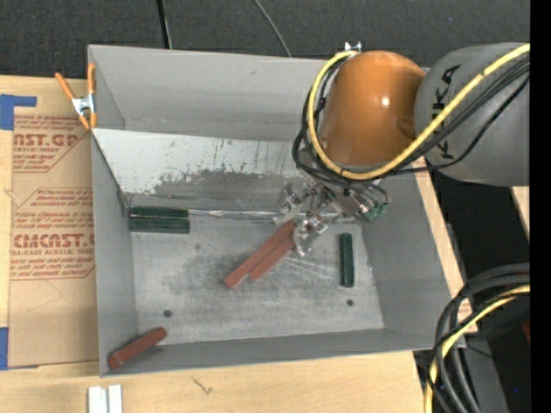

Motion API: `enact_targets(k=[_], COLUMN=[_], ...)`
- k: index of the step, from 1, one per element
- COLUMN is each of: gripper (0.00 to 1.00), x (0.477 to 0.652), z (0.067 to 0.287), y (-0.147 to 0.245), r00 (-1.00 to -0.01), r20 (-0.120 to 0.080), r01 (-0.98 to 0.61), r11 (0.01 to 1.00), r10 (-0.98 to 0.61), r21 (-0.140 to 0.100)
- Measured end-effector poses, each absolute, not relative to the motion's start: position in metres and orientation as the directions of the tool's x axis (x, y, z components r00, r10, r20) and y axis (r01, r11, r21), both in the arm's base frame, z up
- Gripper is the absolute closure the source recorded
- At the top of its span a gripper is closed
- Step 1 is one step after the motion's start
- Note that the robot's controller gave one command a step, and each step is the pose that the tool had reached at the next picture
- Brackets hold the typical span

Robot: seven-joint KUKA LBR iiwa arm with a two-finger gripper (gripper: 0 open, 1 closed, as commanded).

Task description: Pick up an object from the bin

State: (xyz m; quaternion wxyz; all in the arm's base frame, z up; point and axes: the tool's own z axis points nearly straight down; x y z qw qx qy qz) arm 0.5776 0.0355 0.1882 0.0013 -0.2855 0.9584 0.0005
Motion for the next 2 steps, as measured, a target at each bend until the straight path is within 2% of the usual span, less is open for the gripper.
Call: enact_targets(k=[1,2], gripper=[1.0,1.0], x=[0.578,0.564], z=[0.188,0.293], y=[0.035,-0.001], r00=[-0.837,-0.565], r20=[-0.003,-0.004], r01=[-0.547,-0.825], r11=[0.837,0.565], r10=[-0.547,-0.825], r21=[0.0,-0.003])
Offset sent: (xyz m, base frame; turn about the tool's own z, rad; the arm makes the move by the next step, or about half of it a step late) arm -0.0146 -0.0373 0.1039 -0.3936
